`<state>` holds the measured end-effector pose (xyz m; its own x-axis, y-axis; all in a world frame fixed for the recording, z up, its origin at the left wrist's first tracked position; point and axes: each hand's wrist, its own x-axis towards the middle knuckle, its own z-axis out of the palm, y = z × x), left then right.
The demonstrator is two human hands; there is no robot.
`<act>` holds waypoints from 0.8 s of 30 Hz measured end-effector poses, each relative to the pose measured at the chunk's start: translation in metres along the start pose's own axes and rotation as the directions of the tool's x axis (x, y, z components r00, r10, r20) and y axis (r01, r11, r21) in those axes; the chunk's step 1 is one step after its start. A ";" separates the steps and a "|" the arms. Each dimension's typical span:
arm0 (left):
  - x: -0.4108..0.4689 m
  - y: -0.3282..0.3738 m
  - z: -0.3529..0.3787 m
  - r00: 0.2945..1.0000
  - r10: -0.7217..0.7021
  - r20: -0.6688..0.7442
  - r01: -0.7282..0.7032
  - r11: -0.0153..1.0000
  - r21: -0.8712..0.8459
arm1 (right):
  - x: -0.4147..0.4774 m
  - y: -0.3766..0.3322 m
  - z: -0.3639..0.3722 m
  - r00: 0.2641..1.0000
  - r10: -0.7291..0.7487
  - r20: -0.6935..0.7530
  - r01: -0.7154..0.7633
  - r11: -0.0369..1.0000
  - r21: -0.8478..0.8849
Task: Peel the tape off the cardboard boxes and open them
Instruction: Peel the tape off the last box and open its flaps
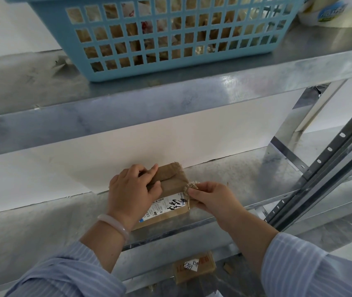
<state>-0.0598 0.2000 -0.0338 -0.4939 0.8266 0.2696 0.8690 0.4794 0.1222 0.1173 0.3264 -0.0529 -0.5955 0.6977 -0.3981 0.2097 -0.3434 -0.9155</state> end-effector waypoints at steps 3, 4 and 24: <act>0.000 0.000 0.000 1.000 -0.001 -0.001 0.001 1.000 -0.003 | 0.004 0.005 0.000 0.997 -0.047 -0.058 0.036 0.984 -0.177; -0.001 0.000 0.000 1.000 0.001 0.001 -0.001 1.000 -0.003 | 0.005 0.007 0.001 0.995 -0.061 -0.075 0.041 0.970 -0.238; 0.001 -0.003 -0.009 0.994 0.010 0.106 -0.007 0.999 -0.033 | 0.037 -0.018 -0.058 0.870 -0.242 -0.430 0.080 0.929 -0.362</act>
<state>-0.0626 0.1971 -0.0255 -0.4854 0.8580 0.1681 0.8727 0.4640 0.1520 0.1361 0.3951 -0.0543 -0.2352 0.9604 -0.1494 0.4278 -0.0358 -0.9032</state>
